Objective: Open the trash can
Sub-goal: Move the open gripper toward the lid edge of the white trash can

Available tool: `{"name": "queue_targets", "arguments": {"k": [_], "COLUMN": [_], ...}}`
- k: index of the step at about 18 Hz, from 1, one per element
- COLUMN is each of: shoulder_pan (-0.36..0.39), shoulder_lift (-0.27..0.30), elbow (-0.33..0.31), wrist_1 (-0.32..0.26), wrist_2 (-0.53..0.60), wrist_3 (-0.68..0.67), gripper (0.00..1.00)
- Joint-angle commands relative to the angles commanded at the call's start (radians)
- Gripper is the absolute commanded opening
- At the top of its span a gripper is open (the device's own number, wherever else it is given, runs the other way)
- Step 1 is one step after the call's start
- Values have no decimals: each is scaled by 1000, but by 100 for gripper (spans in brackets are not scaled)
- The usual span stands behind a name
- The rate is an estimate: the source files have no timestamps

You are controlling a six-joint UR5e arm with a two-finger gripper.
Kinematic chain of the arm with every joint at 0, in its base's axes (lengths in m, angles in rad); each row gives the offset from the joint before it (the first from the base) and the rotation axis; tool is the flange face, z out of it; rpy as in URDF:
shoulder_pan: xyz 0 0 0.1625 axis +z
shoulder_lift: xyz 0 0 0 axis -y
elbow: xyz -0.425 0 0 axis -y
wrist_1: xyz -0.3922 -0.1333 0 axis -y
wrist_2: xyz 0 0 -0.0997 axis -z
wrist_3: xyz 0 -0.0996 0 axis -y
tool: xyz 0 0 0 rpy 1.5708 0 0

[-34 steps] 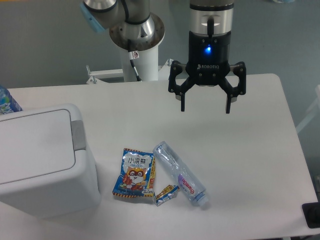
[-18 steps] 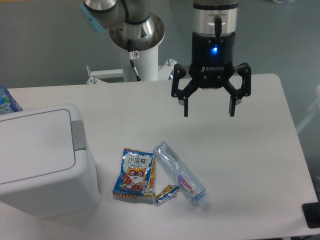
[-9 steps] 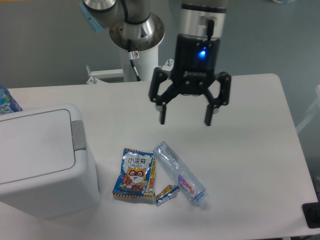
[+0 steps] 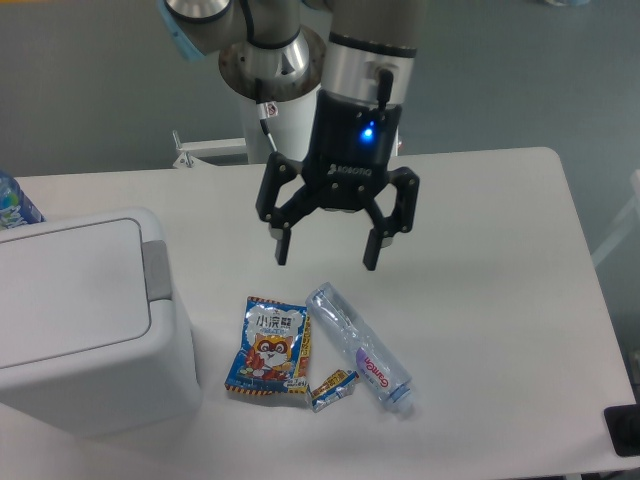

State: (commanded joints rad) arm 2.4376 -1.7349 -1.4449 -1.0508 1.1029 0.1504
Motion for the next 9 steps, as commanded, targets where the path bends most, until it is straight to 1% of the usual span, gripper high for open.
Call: {"name": "queue_targets", "arguments": {"k": [2,5,9], "shoulder_pan": [-14,-44,-80], "shoulder_lift": [0,-11,2], "elbow": [-22,-19,-22], "wrist_1": [0,0,-2], "wrist_2": [-2,-9,-25], "wrist_3": [-5,-21,-37], "gripper": [100,100,100]}}
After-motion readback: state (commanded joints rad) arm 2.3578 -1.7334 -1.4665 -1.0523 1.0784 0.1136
